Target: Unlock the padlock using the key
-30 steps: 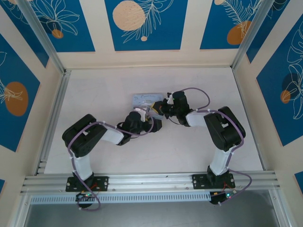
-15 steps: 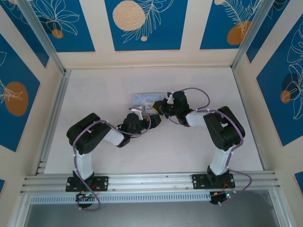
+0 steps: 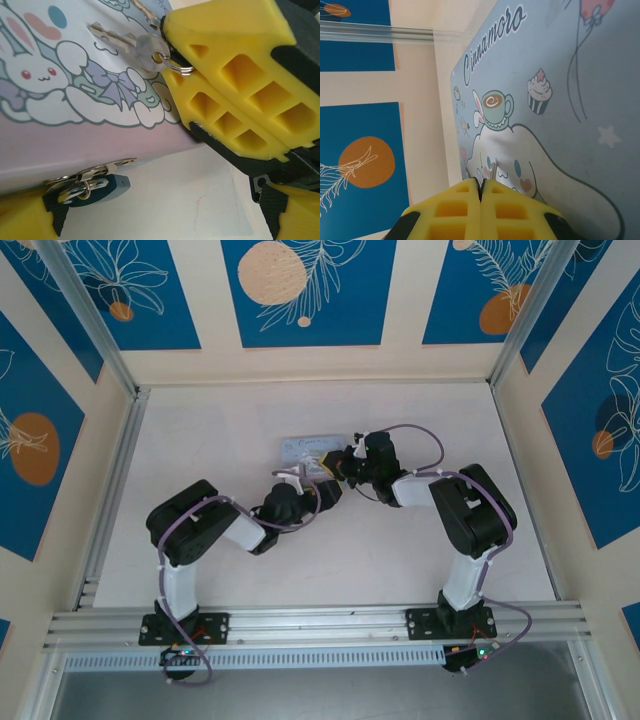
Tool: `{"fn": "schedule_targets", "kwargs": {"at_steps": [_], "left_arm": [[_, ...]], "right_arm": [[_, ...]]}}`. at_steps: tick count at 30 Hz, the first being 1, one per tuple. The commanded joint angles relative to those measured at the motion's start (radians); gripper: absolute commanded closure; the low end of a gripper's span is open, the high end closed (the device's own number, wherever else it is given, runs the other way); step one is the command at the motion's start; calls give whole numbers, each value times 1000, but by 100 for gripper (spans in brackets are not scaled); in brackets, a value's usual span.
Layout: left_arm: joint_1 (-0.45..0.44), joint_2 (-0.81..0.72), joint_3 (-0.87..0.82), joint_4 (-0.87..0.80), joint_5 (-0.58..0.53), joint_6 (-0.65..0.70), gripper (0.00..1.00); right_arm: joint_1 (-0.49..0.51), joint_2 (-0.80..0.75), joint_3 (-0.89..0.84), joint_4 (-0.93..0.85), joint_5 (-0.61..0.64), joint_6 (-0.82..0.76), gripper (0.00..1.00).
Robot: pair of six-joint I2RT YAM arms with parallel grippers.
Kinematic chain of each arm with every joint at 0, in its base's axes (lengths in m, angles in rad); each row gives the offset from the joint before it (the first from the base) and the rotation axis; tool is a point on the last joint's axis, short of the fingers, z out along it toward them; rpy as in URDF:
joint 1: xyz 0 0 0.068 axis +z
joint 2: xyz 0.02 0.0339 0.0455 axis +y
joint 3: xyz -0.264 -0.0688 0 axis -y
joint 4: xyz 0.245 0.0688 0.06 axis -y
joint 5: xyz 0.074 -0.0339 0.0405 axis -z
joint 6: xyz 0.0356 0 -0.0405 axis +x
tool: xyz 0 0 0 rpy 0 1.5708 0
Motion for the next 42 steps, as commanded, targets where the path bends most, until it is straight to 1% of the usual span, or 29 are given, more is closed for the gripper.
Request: {"fn": "schedule_targets", "kwargs": {"at_steps": [1, 4, 8, 10, 13, 15, 18, 22, 26, 29, 31, 33, 39, 42], "left_arm": [[-20, 97, -21, -135, -4, -29, 1], [-27, 113, -20, -135, 0, -24, 1], [-42, 97, -33, -154, -20, -20, 1], [-55, 64, -33, -224, -50, -22, 1], [-80, 16, 7, -408, -115, 11, 1], [-90, 9, 28, -453, -123, 45, 1], [-94, 13, 57, -528, -144, 61, 1], [-94, 26, 65, -519, -158, 76, 1], [-91, 48, 69, -440, -146, 89, 1], [-79, 61, 32, -264, -87, 90, 1], [-61, 59, -9, -142, -49, 45, 3], [-46, 59, -31, -60, -21, -3, 5], [-30, 80, -35, 29, 13, -101, 11], [-31, 92, -25, 46, 22, -124, 15]], "right_arm": [[18, 21, 13, -26, -13, 11, 100], [22, 16, 13, -31, -10, 10, 100], [23, 16, 17, -38, -9, 8, 100], [22, 17, 19, -39, -9, 6, 100], [24, 21, 23, -42, -10, 4, 100], [24, 20, 22, -44, -10, 3, 100], [23, 21, 22, -48, -9, 0, 100], [22, 25, 21, -48, -7, 3, 100], [22, 29, 20, -44, -6, 5, 100], [21, 29, 18, -44, -7, 7, 100], [19, 29, 16, -45, -5, 8, 100], [18, 29, 16, -45, -5, 8, 100], [15, 28, 13, -46, -5, 11, 100], [13, 28, 13, -44, -4, 14, 100]]}}
